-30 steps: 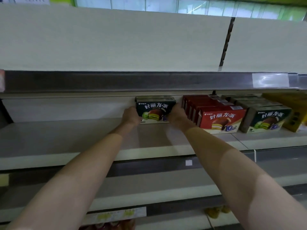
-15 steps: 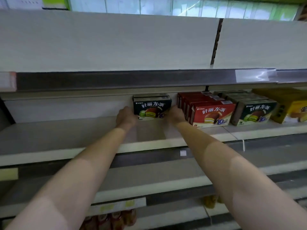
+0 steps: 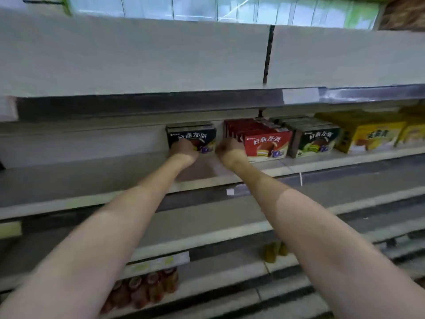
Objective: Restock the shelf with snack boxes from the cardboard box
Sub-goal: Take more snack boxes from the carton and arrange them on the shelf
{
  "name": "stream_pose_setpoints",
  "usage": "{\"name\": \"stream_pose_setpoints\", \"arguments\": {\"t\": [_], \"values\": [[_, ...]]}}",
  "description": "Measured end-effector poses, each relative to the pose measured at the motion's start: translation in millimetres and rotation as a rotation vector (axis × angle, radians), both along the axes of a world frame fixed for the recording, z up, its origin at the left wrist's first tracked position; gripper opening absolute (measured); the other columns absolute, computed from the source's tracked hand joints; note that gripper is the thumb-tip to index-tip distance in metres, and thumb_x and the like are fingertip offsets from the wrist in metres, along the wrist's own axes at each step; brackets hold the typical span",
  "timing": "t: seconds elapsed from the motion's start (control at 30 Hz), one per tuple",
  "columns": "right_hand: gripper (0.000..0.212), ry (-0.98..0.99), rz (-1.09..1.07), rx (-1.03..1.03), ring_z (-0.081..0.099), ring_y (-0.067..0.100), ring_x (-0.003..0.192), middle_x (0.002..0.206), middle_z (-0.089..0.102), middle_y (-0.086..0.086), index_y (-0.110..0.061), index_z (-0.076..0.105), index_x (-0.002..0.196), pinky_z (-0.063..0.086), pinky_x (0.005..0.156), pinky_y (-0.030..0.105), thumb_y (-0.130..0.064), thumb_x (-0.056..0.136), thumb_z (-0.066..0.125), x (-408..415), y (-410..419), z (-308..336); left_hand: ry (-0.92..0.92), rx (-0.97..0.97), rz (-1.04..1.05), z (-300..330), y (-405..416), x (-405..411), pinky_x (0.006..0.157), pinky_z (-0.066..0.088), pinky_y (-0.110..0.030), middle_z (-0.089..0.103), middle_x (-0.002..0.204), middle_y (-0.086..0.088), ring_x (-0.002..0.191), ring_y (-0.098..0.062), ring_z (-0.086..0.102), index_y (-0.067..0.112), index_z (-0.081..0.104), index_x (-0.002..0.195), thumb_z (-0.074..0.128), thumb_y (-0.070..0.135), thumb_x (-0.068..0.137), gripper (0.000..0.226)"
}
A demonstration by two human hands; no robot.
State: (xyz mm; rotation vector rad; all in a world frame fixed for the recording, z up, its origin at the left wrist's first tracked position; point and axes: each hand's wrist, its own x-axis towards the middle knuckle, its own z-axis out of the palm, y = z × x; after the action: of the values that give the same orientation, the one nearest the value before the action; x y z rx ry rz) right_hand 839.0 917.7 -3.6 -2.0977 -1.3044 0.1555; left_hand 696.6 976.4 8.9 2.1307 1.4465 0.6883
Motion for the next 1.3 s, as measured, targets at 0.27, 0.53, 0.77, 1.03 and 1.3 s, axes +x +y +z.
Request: {"name": "stream_pose_setpoints", "arguments": {"t": [0.27,0.53,0.77,1.03,1.3], "values": [[0.017,0.064,-0.007,0.196,0.068,0.031,0.078,0.086,0.071,0.010,-0.012,0.060,0.093,0.058,0.075,0.043,-0.026,0.089,0.051,65.1,-105.0,-4.2,-0.090,0.005,-0.144,13.9,-98.1,75.2,0.060,0.059,-0.040,0.066,0.066,-0.011,0.065,-0.030,0.070,0.007,0.066,0.075,0.058,0.013,0.091,0.019],[0.016,0.158,-0.209,-0.005,0.070,0.029,0.084,0.090,0.073,0.010,-0.015,0.064,0.094,0.059,0.078,0.042,-0.029,0.093,0.056,193.7,-295.4,-55.8,-0.125,-0.213,-0.460,-35.9,-245.4,216.8,0.045,0.049,-0.026,0.068,0.069,-0.010,0.053,-0.022,0.064,0.009,0.062,0.087,0.051,0.014,0.097,0.016],[0.027,0.228,-0.506,-0.018,0.063,0.035,0.105,0.110,0.069,0.015,-0.009,0.067,0.109,0.051,0.083,0.035,-0.030,0.097,0.055,276.3,-500.2,-132.9,-0.246,-0.446,-0.750,-117.6,-425.1,350.9,0.054,0.048,-0.027,0.063,0.069,-0.012,0.061,-0.024,0.058,0.011,0.060,0.076,0.057,0.010,0.098,0.022],[0.015,0.439,-0.919,0.205,0.063,0.019,0.095,0.099,0.070,0.002,-0.014,0.070,0.104,0.050,0.088,0.029,-0.016,0.092,0.062,307.9,-688.7,-204.0,-0.192,-0.506,-0.994,-207.3,-609.7,435.1,0.065,0.049,-0.030,0.071,0.080,-0.012,0.068,-0.019,0.063,0.013,0.070,0.087,0.063,0.012,0.090,0.008],[0.022,0.565,-1.214,0.371,0.058,0.006,0.094,0.107,0.064,-0.009,-0.023,0.065,0.118,0.043,0.074,0.016,-0.025,0.097,0.061,351.1,-797.7,-262.7,-0.070,-0.650,-1.204,-263.0,-715.0,515.7,0.069,0.052,-0.028,0.069,0.083,0.000,0.077,-0.015,0.065,0.021,0.070,0.096,0.067,0.018,0.089,0.008]]}}
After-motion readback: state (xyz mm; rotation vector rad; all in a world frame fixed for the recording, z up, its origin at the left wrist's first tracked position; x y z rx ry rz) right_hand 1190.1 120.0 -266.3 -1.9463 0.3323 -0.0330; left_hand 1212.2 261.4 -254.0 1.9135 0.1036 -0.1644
